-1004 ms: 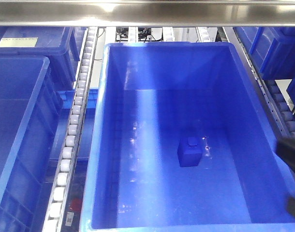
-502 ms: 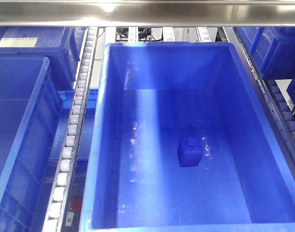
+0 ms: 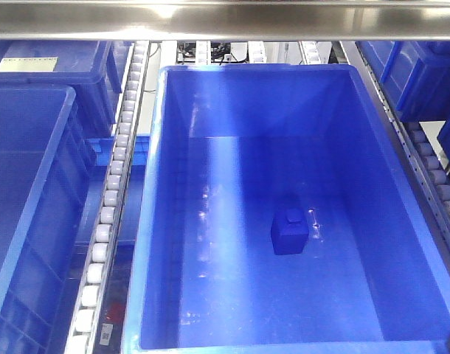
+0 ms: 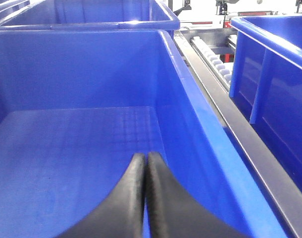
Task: Pour parts from conveyor to right shelf
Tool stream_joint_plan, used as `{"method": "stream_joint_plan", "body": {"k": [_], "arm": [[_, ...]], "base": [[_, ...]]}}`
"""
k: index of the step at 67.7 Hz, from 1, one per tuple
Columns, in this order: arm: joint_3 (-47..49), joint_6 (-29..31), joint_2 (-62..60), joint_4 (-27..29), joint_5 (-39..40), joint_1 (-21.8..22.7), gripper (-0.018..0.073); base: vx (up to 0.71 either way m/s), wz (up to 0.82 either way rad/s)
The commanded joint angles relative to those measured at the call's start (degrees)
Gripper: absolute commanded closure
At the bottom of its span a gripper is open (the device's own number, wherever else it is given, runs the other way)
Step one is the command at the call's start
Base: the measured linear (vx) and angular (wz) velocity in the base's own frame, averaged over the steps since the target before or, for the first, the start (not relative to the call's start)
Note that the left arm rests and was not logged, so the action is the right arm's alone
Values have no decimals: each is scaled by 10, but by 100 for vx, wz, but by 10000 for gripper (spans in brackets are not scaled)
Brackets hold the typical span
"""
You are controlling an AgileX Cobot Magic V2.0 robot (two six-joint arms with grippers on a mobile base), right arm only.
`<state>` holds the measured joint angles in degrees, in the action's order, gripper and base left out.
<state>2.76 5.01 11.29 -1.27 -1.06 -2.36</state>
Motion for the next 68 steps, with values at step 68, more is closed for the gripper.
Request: {"method": "stream_joint_plan", "body": {"k": [68], "arm": [[-43, 6, -129, -6, 18, 6, 569]], "base": [[0, 0]]}}
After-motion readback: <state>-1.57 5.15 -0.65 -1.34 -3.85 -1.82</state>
